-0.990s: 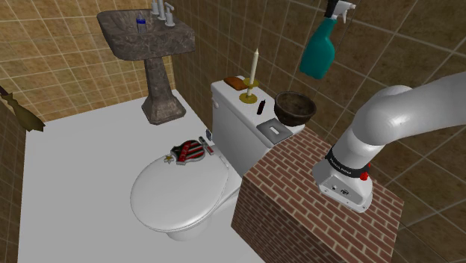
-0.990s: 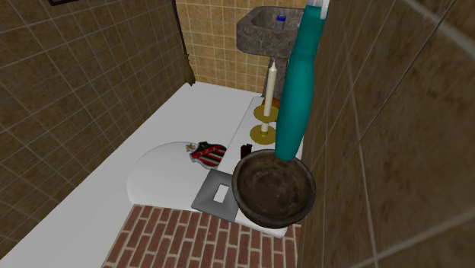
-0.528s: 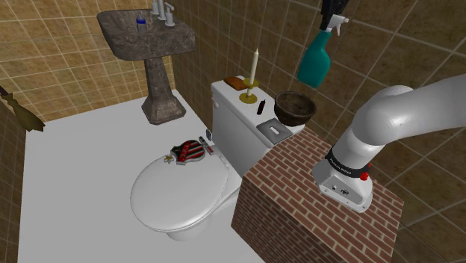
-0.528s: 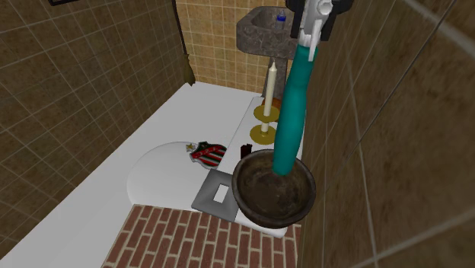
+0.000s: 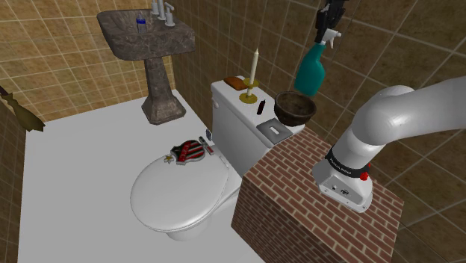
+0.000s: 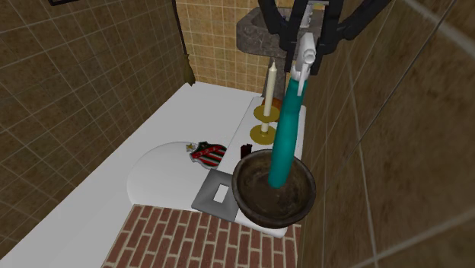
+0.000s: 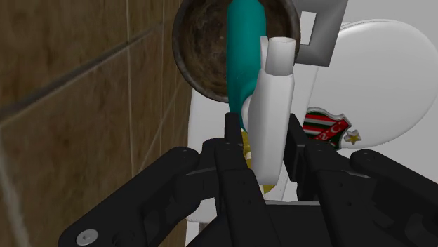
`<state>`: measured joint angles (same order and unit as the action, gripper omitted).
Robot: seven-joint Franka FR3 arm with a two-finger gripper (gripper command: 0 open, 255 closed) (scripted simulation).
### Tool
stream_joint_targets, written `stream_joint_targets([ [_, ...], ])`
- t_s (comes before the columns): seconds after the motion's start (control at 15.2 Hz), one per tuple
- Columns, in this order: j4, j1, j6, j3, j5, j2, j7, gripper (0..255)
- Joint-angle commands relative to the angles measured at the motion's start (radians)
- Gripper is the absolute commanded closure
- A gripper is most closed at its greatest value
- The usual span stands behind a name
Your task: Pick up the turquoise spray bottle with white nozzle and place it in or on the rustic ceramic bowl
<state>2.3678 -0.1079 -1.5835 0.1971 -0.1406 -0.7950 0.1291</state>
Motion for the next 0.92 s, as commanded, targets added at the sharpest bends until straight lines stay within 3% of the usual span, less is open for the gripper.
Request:
stream_joint_targets([
  [0.0,0.033,-0.002,-0.027,0.004,-0.004,-0.007,0.000,255],
  [0.66,0.176,-0.010,-0.152,0.020,-0.020,-0.025,-0.004,255],
  [0.86,0.176,-0.010,-0.152,0.020,-0.020,-0.025,-0.004,255],
])
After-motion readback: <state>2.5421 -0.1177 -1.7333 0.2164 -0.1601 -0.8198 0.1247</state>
